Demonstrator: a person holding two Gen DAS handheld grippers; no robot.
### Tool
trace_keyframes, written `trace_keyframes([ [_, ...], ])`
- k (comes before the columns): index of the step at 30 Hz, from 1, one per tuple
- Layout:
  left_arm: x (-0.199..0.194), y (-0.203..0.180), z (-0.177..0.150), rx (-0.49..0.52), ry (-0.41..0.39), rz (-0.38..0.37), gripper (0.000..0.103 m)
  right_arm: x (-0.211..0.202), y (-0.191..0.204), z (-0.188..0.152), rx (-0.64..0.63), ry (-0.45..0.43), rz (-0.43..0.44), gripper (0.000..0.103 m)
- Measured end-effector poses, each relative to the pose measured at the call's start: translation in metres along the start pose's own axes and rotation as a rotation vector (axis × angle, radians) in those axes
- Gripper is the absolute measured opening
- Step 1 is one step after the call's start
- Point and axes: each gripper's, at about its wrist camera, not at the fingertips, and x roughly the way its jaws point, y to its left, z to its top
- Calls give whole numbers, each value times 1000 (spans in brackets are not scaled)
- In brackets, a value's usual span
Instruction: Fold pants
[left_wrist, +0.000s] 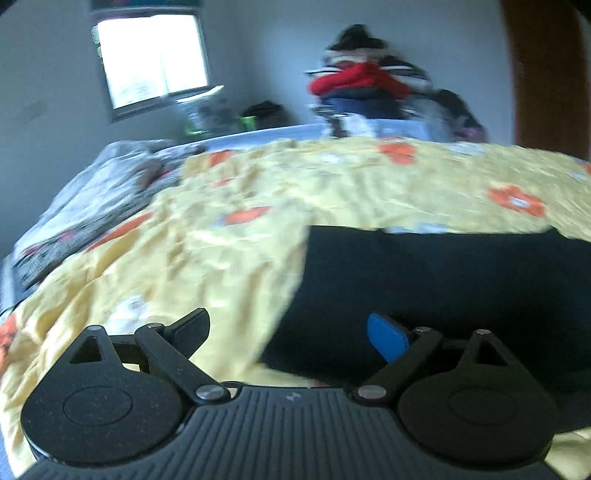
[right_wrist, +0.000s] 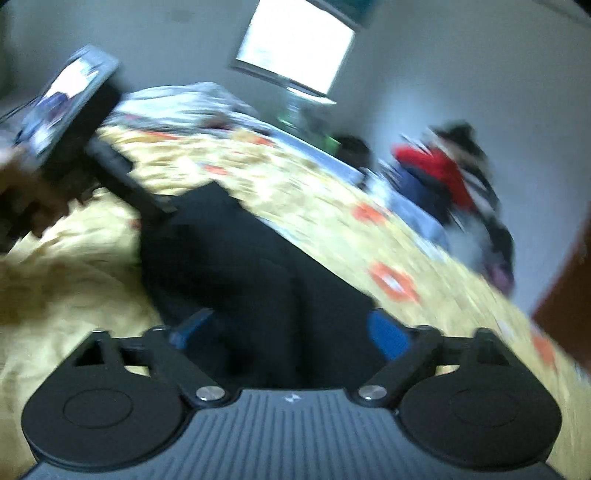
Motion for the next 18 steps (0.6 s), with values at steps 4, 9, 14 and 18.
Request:
trace_keyframes([
  [4, -4, 32, 2, -99, -6, 56, 96, 28, 32, 29, -75, -29, 132, 45],
  [9, -7, 60, 2, -215, -6, 141, 97, 65, 72, 61, -184, -38, 216, 45],
  [14, -14, 73, 3, -263, -32, 171, 100, 105, 105, 68, -249, -7, 236, 36],
  [18, -12, 81, 4, -314, -32, 146, 101, 129, 112, 70, -254, 17, 211, 25],
])
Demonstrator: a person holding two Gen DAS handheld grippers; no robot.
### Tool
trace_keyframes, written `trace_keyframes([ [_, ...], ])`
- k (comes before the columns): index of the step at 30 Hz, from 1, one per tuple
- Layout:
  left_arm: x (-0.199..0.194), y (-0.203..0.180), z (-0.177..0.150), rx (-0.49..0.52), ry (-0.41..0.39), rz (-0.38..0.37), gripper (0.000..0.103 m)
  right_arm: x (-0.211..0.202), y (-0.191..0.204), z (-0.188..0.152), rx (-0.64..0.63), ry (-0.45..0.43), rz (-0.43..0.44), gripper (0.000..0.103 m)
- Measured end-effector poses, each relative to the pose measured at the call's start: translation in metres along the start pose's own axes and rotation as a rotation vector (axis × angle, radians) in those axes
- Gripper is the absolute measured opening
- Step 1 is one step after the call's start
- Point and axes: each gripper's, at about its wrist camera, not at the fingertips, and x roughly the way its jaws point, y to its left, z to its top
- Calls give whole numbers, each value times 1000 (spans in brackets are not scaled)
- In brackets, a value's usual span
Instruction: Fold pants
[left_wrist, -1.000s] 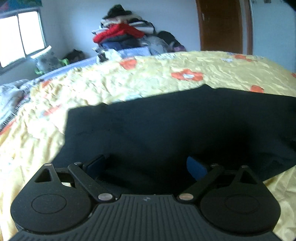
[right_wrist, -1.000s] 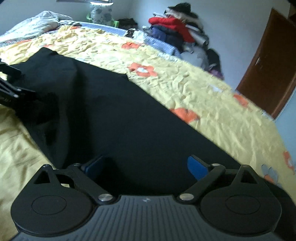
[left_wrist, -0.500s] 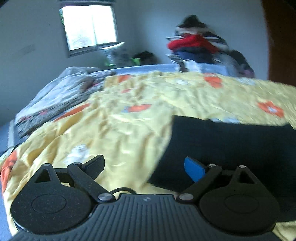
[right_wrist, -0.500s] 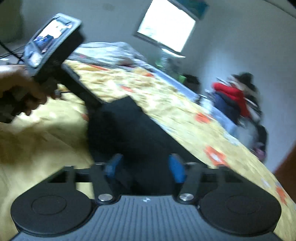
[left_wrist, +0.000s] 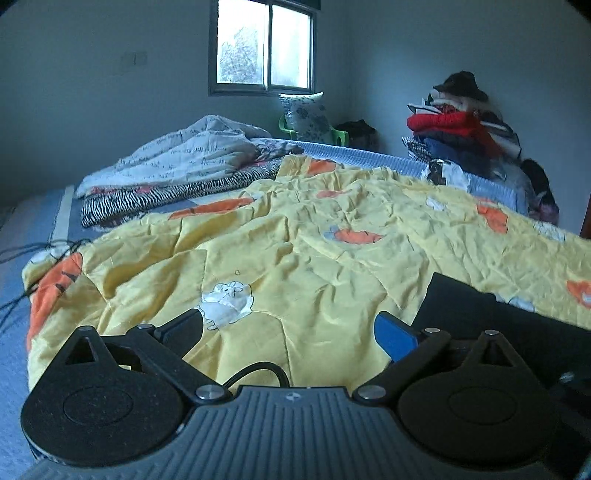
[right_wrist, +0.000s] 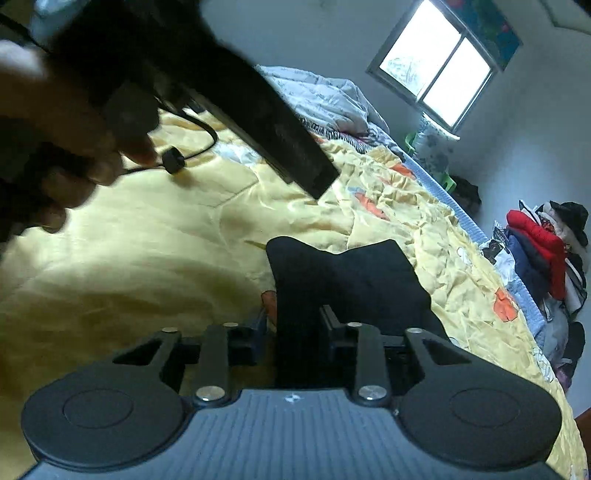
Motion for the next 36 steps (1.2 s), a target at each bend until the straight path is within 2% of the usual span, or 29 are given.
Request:
trace_keyframes([
  [4, 5, 9, 3, -57, 0, 9, 101, 10, -2, 2, 3, -11, -13, 11],
  [8, 5, 15, 6, -95, -5, 17, 101, 19, -5, 13, 14, -15, -10, 9],
  [12, 5, 8, 6, -76, 6, -1, 101, 30, -4, 14, 10, 13, -6, 10],
  [14, 4, 2, 5, -64, 8, -18, 101, 21, -5, 9, 35, -9, -13, 16],
  [15, 3, 0, 4, -62, 9, -26, 101, 13, -7, 8, 56, -9, -2, 23],
  [18, -1, -11, 5, -54, 7, -70, 101, -33, -24, -6, 156, -71, 30, 23],
  [19, -2, -17, 5, -43, 9, -88, 101, -49, -34, -13, 195, -80, 11, 23],
  [22, -7, -44, 3, 16, 28, -178, 101, -94, -66, -48, 291, -58, -136, 24],
  [25, -17, -82, -3, 101, 37, -302, 101, -124, -102, -101, 434, 66, -254, 29],
  [28, -31, -130, -15, 198, 43, -430, 101, -149, -129, -159, 638, 165, -347, 35],
  [30, -42, -162, -26, 256, 50, -535, 101, -169, -138, -195, 792, 204, -368, 39],
  [32, -48, -189, -39, 297, 79, -621, 101, -185, -137, -223, 887, 238, -353, 55],
  [33, -51, -201, -45, 315, 98, -657, 101, -196, -134, -234, 907, 221, -344, 66],
  [35, -56, -220, -58, 344, 119, -686, 101, -221, -129, -247, 929, 196, -311, 70],
  [36, -60, -228, -63, 349, 117, -693, 101, -237, -128, -254, 942, 180, -329, 70],
])
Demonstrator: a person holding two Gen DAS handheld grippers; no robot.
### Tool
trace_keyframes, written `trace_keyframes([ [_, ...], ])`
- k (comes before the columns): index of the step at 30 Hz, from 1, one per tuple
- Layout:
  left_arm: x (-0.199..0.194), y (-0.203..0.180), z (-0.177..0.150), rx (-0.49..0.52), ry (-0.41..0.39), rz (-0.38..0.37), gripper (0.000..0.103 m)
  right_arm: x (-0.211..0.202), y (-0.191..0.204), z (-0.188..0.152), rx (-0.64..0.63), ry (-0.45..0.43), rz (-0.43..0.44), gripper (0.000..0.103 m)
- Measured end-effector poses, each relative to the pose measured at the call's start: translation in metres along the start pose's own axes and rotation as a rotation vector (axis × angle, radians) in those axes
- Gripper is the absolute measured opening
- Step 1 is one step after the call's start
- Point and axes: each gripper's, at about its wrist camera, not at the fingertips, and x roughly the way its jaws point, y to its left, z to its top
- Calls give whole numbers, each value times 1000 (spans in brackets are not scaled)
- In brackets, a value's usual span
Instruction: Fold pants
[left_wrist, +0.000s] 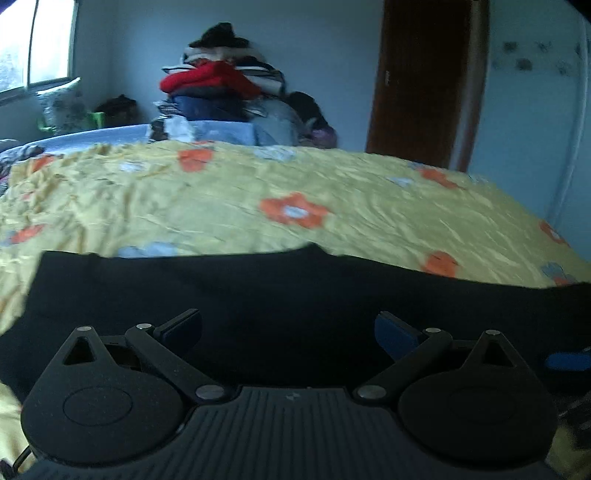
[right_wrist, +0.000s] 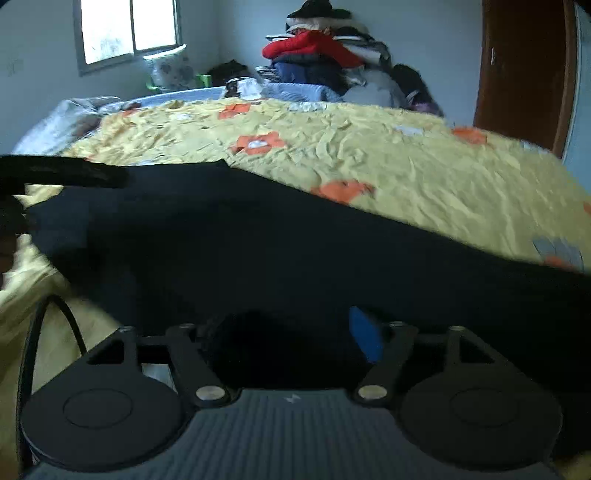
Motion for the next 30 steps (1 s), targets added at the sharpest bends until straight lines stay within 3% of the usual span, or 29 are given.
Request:
trace_keyframes([
  [5, 11, -37, -10, 57, -10, -61, 101, -41, -85, -4, 237, -124, -198, 75],
  [9, 18, -62, -24, 140, 1, -62, 101, -36, -148, -14, 325, -52, -279, 79],
  [10, 19, -65, -28, 157, 11, -59, 101, -39, -159, -19, 332, -52, -334, 79],
  [12, 20, -64, -34, 167, 16, -60, 101, -61, -174, -28, 398, -135, -447, 79],
  [15, 22, -65, -41, 175, 24, -59, 102, -111, -188, -49, 588, -356, -673, 83],
  [16, 23, -67, -42, 187, 30, -55, 103, -126, -194, -60, 677, -427, -675, 85],
  [18, 23, -70, -42, 202, 36, -59, 103, -150, -212, -87, 897, -522, -542, 85],
  [20, 26, -69, -41, 197, 50, -70, 103, -156, -226, -111, 1065, -556, -367, 85],
  [22, 28, -65, -41, 180, 57, -81, 103, -152, -228, -125, 1147, -546, -256, 85],
  [26, 29, -65, -41, 178, 60, -82, 103, -135, -216, -127, 1139, -491, -163, 84],
  [28, 30, -65, -41, 175, 60, -84, 103, -129, -212, -117, 1111, -454, -199, 84],
  [30, 30, -65, -41, 169, 62, -88, 103, -121, -212, -111, 1108, -454, -182, 84],
])
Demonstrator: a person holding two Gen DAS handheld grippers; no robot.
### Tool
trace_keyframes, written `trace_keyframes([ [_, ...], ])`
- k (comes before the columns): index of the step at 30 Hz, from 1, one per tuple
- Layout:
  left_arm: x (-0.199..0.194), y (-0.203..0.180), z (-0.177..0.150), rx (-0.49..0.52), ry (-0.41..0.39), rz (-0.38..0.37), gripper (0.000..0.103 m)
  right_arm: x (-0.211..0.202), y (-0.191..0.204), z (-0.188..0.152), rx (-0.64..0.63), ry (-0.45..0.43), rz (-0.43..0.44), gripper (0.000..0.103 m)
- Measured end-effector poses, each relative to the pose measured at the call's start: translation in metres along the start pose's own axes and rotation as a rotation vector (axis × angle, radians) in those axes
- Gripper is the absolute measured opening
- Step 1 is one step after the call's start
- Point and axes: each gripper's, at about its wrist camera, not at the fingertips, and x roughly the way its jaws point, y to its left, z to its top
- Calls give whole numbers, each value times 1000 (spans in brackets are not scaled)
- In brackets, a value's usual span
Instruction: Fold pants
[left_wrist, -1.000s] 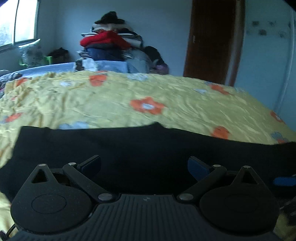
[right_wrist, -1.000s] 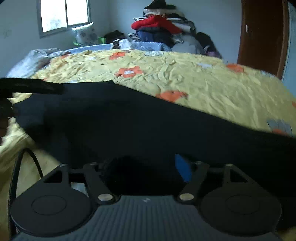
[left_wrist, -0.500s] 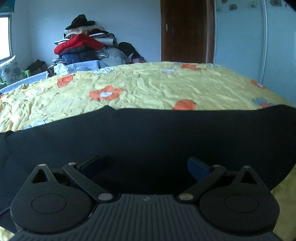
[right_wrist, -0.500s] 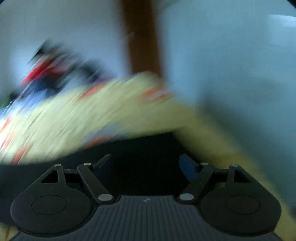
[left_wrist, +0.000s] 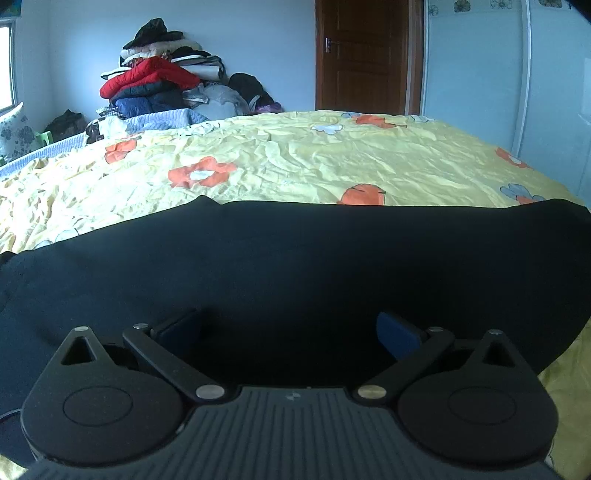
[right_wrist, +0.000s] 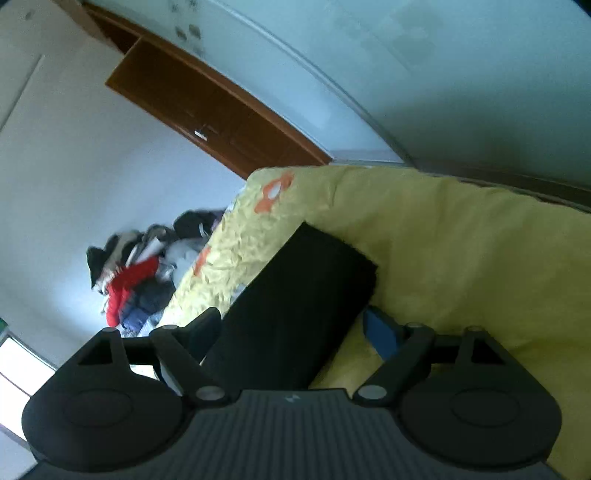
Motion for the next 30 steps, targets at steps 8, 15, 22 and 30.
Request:
trace_keyframes([
  [8, 0, 0, 0, -8, -1, -7, 103, 43, 11, 5, -84, 23, -91, 19],
  [15, -12, 22, 5, -119, -32, -49, 102, 24, 58, -6, -299, -66, -67, 9],
  [22, -37, 55, 18, -236, -132, 33, 102, 46, 175, -80, -747, 46, 120, 9],
  [30, -40, 78, 11, -272, -85, 95, 102, 83, 232, -239, -1163, 378, 288, 9],
])
